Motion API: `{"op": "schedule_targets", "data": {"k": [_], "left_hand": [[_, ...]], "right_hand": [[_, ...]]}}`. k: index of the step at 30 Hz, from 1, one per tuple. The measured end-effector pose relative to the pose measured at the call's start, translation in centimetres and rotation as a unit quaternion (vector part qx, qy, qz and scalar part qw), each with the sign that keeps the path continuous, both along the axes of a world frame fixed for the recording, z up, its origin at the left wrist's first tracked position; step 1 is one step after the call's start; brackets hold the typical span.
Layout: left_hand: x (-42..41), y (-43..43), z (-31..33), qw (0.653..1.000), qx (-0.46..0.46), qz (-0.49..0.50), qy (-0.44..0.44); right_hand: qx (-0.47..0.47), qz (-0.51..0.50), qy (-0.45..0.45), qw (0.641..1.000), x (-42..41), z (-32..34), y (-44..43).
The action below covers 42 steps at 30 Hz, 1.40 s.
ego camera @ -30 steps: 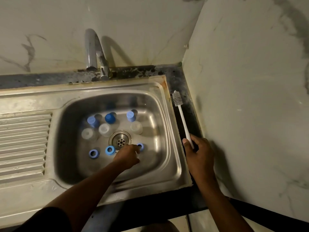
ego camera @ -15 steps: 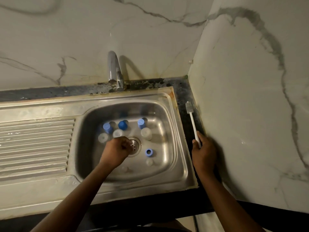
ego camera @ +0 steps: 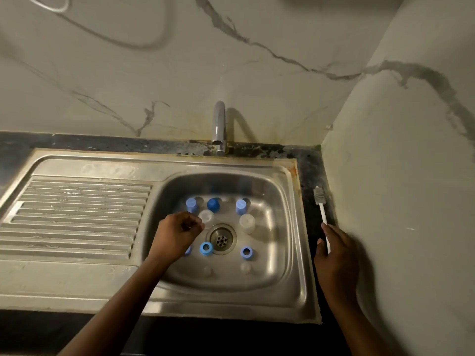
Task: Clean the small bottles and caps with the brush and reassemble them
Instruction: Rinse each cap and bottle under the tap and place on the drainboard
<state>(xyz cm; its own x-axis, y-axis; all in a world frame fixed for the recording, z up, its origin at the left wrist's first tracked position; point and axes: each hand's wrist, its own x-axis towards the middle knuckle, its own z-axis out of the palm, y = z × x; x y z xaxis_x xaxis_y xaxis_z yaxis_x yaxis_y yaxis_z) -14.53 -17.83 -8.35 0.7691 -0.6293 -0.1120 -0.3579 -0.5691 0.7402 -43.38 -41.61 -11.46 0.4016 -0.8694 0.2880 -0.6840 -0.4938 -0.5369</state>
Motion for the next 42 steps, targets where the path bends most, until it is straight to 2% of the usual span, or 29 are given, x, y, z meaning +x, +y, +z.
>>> {"op": "schedule_targets", "data": {"k": [7,11,16,22,27,33,35,38,42], "left_hand": [[1.7,1.4,1.9,0.998,0.003,0.062,-0.004],[3.2,2.4,1.9,0.997,0.014,0.078,0.001],[4.7,2.4,1.9,0.998,0.007,0.060,0.007],[6.2,1.6,1.2,0.999,-0.014,0.029,0.034],[7.2,1.4,0.6,0.999,-0.026,-0.002,0.038],[8.2,2.1,0.5,0.999,-0.019,-0.006,0.032],[8.7,2.7,0.5,0.999,-0.016,-0.002,0.033],[9.4,3.4,0.4,0.999,-0.016,0.005,0.041],[10.0,3.6,0.0,0.998,-0.022,0.012,0.054]], "right_hand": [[-0.049,0.124,-0.069,0.989,6.0,2.3,0.6],[-0.012,0.180,-0.069,0.981,11.0,2.4,1.7],[0.097,0.214,0.038,0.971,17.4,0.5,1.3],[0.212,0.193,0.175,0.942,23.0,-3.8,-0.1],[0.216,0.171,0.244,0.930,25.8,-7.9,-0.9],[0.174,0.138,0.335,0.916,28.3,-9.2,-0.8],[0.141,0.157,0.327,0.921,28.9,-9.1,-0.6],[0.123,0.227,0.260,0.930,30.7,-8.3,0.3],[0.176,0.333,0.228,0.898,34.7,-7.4,2.5]]}}
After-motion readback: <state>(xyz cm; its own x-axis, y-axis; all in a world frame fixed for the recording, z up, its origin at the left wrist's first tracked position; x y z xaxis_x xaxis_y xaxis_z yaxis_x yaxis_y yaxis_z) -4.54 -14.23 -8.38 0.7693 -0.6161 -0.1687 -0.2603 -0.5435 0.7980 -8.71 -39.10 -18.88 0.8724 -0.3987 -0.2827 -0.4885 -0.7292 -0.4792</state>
